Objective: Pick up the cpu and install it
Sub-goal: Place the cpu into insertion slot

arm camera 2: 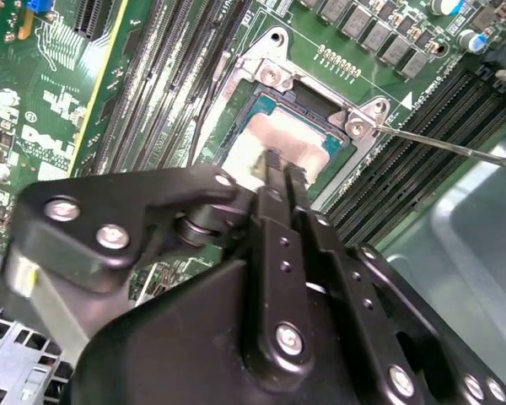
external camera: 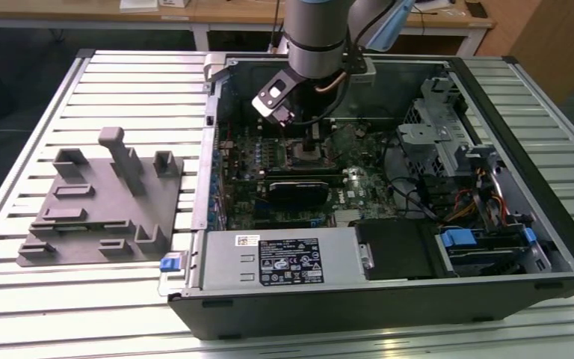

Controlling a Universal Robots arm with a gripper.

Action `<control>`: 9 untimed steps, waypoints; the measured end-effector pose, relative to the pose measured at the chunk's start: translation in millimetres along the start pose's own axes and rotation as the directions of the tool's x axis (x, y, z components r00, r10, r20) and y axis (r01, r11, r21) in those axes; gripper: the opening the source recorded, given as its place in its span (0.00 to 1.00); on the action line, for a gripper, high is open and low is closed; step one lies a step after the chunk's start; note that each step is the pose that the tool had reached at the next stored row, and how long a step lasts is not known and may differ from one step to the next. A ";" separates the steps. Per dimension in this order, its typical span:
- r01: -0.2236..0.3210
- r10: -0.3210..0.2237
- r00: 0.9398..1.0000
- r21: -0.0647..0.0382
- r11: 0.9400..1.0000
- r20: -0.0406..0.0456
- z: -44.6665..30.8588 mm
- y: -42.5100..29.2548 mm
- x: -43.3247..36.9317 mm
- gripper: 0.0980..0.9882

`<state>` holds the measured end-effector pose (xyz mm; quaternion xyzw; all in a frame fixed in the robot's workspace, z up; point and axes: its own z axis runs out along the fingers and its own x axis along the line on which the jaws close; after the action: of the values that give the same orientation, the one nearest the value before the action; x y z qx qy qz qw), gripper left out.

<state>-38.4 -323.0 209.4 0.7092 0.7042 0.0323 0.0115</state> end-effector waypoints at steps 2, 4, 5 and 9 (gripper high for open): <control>0.000 0.000 1.000 0.000 1.000 0.000 -1.4 0.1 0.0 0.03; 0.000 0.000 1.000 0.000 1.000 0.000 -2.7 0.2 0.1 0.01; 0.000 0.000 1.000 0.000 1.000 0.000 -3.5 0.2 0.1 0.01; 0.000 0.000 1.000 0.000 1.000 0.000 -5.7 0.3 0.2 0.01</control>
<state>-38.5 -323.1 215.2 0.7092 0.7042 0.0323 0.0115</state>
